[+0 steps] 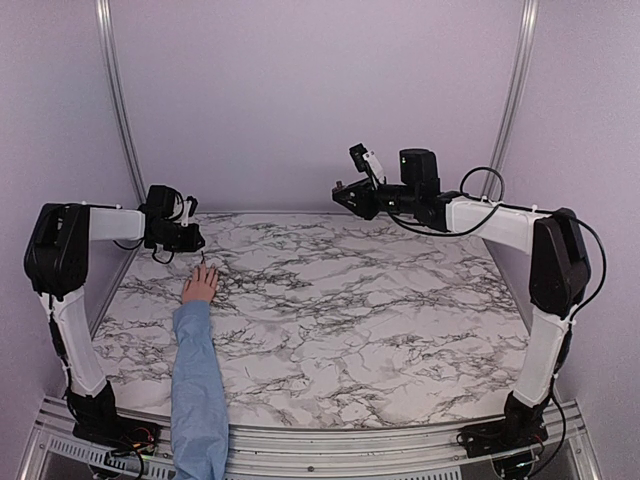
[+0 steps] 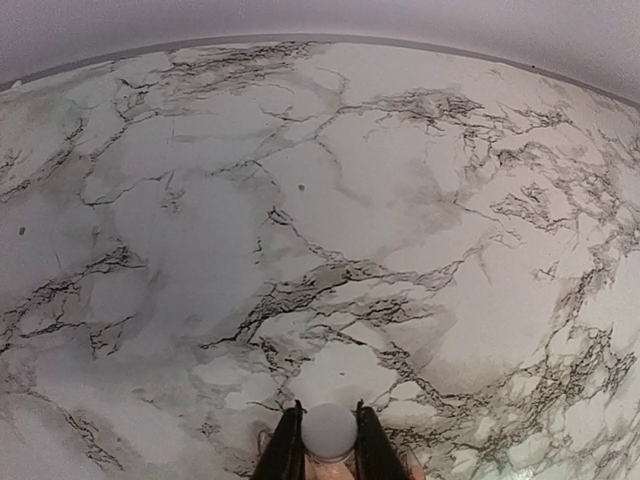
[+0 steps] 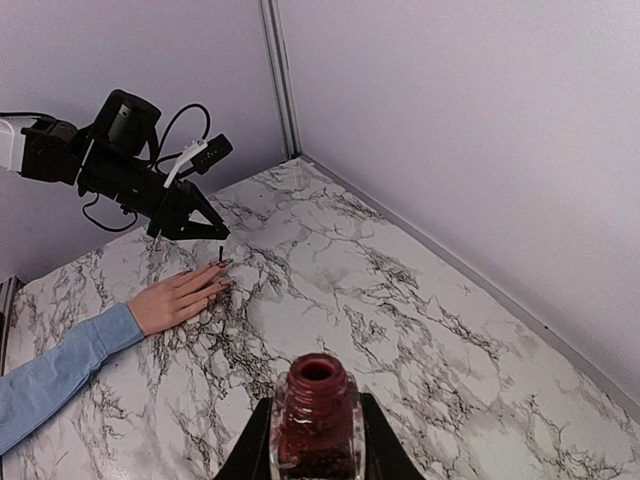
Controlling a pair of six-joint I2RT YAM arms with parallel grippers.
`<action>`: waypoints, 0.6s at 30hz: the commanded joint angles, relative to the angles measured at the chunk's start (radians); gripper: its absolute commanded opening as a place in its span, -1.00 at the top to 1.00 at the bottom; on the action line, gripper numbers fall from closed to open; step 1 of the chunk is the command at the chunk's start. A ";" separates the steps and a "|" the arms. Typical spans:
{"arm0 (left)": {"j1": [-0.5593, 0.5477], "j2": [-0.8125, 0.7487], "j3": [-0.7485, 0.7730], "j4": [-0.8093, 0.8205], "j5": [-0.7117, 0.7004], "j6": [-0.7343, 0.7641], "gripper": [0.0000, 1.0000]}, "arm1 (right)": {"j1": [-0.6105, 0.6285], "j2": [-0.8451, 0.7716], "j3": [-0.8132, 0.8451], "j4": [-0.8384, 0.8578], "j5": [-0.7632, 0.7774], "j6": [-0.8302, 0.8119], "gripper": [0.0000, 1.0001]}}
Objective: Paint the nails
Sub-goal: Paint the nail polish on the nail.
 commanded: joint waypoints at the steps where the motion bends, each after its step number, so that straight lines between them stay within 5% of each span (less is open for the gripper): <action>1: -0.004 0.027 0.030 -0.017 -0.009 0.014 1.00 | -0.006 -0.030 0.017 0.022 -0.005 0.012 1.00; 18: -0.004 0.053 0.046 -0.028 -0.032 0.015 1.00 | -0.006 -0.023 0.024 0.020 -0.003 0.012 1.00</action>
